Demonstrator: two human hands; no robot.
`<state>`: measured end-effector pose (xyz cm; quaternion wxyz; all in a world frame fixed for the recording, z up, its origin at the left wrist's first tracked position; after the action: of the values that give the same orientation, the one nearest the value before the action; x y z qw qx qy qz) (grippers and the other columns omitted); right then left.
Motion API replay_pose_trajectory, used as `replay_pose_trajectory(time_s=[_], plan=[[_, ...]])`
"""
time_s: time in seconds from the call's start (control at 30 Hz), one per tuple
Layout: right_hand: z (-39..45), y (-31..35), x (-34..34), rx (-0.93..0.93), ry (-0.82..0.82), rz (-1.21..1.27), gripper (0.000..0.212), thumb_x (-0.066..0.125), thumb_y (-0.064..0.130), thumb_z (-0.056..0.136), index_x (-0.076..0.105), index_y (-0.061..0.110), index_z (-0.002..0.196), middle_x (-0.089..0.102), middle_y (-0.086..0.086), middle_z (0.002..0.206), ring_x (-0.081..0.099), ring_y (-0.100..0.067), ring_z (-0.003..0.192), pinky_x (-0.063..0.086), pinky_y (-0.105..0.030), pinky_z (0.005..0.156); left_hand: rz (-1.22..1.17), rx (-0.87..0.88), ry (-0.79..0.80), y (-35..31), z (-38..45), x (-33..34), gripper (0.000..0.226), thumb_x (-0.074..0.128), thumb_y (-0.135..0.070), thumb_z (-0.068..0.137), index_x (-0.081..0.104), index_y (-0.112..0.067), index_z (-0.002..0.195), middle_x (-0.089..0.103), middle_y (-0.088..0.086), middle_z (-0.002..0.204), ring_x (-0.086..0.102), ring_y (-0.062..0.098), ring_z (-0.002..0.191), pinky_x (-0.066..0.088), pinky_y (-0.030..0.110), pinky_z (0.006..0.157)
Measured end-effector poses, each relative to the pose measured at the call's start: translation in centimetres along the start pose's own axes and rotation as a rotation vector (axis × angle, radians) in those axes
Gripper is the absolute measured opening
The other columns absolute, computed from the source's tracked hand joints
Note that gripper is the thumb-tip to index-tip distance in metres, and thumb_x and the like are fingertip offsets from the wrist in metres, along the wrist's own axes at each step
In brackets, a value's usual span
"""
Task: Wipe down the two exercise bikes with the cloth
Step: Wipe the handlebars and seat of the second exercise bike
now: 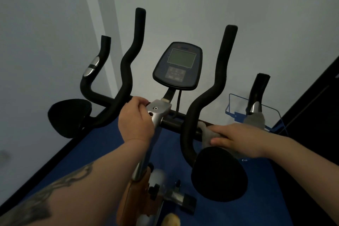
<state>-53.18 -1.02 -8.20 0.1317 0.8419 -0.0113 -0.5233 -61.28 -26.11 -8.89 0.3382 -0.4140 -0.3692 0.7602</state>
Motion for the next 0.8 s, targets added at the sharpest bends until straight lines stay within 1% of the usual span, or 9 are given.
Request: replay_pose_trajectory(time_s=[0.13,0.23,0.37,0.43,0.5,0.57,0.63,0.7,0.8], plan=[[2.2,2.2,0.3,-0.031,-0.072,0.156,0.038,0.038,0.051,0.099,0.057,0.019,0.106,0.063,-0.001,0.102,0.058,-0.015,0.095,0.043,-0.035,0.091,0.007,-0.020,-0.034,0.1,0.0,-0.1,0.023,0.044,-0.011,0.094,0.065,-0.020,0.091,0.065,-0.002,0.086,0.058,0.018,0.085,0.042,0.032,0.071],[1.7,2.1,-0.1,-0.028,-0.172,0.183,0.031,0.041,0.047,0.100,0.060,0.024,0.095,0.064,0.003,0.094,0.059,-0.013,0.090,0.046,-0.035,0.084,0.012,-0.007,0.002,-0.2,0.1,-0.1,0.023,0.044,-0.009,0.093,0.065,-0.017,0.090,0.066,0.001,0.085,0.058,0.021,0.087,0.045,0.037,0.074],[-2.0,1.3,-4.0,-0.006,-0.671,0.490,0.030,0.048,0.039,0.098,0.057,0.041,0.070,0.061,0.023,0.070,0.055,0.004,0.069,0.040,-0.015,0.063,-0.011,-0.019,0.107,0.0,0.4,0.4,0.025,0.043,-0.007,0.091,0.062,-0.022,0.084,0.064,0.001,0.086,0.058,0.023,0.091,0.047,0.041,0.077],[-3.0,2.9,-5.5,-0.034,-0.855,0.514,0.027,0.046,0.045,0.099,0.059,0.044,0.075,0.063,0.023,0.074,0.057,0.002,0.072,0.042,-0.014,0.062,-0.040,-0.042,0.163,0.2,0.8,0.8,0.026,0.042,-0.007,0.090,0.061,-0.024,0.084,0.064,0.001,0.089,0.058,0.021,0.089,0.045,0.034,0.071],[-2.0,5.0,-5.5,-0.062,-0.905,0.518,0.022,0.043,0.049,0.098,0.063,0.042,0.093,0.067,0.013,0.086,0.062,-0.006,0.084,0.049,-0.027,0.072,-0.078,-0.056,0.235,0.8,1.4,1.0,0.029,0.041,-0.006,0.090,0.063,-0.025,0.085,0.064,-0.002,0.091,0.059,0.018,0.088,0.040,0.026,0.066],[-0.6,7.5,-5.4,-0.057,-0.900,0.465,0.031,0.039,0.049,0.099,0.063,0.035,0.112,0.068,-0.001,0.105,0.058,-0.020,0.106,0.043,-0.034,0.093,-0.113,0.016,0.324,1.0,1.6,1.1,0.032,0.040,-0.003,0.093,0.066,-0.021,0.093,0.063,-0.002,0.097,0.059,0.017,0.094,0.043,0.025,0.073],[1.5,10.1,-4.7,-0.084,-0.757,0.049,0.031,0.037,0.037,0.103,0.057,0.028,0.125,0.062,-0.001,0.123,0.047,-0.019,0.122,0.011,-0.033,0.117,-0.123,0.104,0.355,1.3,1.4,0.9,0.031,0.040,-0.001,0.095,0.067,-0.014,0.105,0.062,0.003,0.104,0.057,0.019,0.103,0.047,0.031,0.087],[3.4,11.3,-3.0,-0.097,-0.493,-0.375,0.027,0.037,0.029,0.103,0.056,0.028,0.122,0.056,0.004,0.126,0.044,-0.018,0.128,-0.010,-0.048,0.117,-0.159,0.118,0.292,1.7,0.8,0.6,0.031,0.041,-0.001,0.095,0.065,-0.014,0.110,0.060,0.003,0.106,0.056,0.017,0.102,0.047,0.034,0.090],[4.9,11.2,-1.3,-0.074,-0.271,-0.652,0.021,0.042,0.029,0.100,0.059,0.027,0.111,0.054,-0.001,0.128,0.040,-0.025,0.130,-0.007,-0.060,0.114,-0.272,0.047,0.179,2.4,-0.1,0.3,0.035,0.040,0.002,0.094,0.061,-0.023,0.107,0.060,0.001,0.107,0.058,0.006,0.095,0.049,0.027,0.086]])
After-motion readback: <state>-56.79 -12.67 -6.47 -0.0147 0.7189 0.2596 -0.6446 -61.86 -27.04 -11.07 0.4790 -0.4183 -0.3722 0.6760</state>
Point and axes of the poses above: each hand's wrist, its own z-axis towards the middle knuckle, its own x-axis out of the palm, y = z × x, the point moved 6 cm from there along z, towards the middle knuckle
